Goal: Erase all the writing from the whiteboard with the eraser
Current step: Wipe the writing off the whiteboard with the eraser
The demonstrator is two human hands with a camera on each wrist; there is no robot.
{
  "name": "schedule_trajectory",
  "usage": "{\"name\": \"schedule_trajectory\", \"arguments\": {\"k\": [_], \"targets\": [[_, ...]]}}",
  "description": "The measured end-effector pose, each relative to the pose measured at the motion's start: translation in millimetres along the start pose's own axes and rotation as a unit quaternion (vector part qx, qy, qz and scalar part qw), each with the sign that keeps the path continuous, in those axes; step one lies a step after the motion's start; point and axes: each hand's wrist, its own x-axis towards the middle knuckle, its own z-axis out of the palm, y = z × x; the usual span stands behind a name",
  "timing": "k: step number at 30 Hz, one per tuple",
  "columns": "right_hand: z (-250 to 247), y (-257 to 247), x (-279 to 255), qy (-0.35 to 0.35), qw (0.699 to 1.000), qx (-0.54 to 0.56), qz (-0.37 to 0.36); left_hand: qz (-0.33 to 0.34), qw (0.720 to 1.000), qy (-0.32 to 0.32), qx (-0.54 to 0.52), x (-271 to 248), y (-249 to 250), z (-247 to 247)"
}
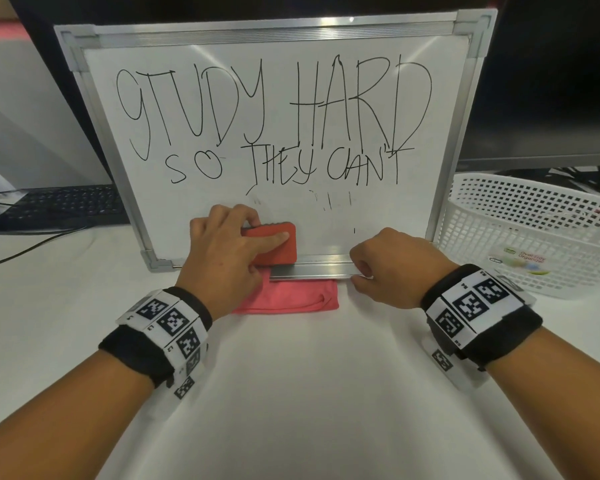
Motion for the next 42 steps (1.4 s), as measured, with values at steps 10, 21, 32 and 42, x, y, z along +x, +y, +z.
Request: {"name": "schedule_trajectory", "arguments": {"k": [10,21,32,42], "targets": [[-0.8,5.4,-3.0,-0.006,1.000,-0.021,0.008,0.017,0.999,0.029,-0.014,18.8,25.0,5.4],[-0.3,7.4,-7.1,-0.001,1.000,-0.012,0.009,-0.024,0.997,0.068,-0.014,25.8,40.9,3.3],[-1.2,6.4,-6.8,-0.003,1.000,-0.004,0.004,-0.040,0.996,0.074,-0.022,26.0,41.4,2.9],[-0.3,6.1,-4.8,-0.006,1.000,-0.008,0.005,-0.034,0.997,0.061,-0.043,29.4,45.9,5.5]]}}
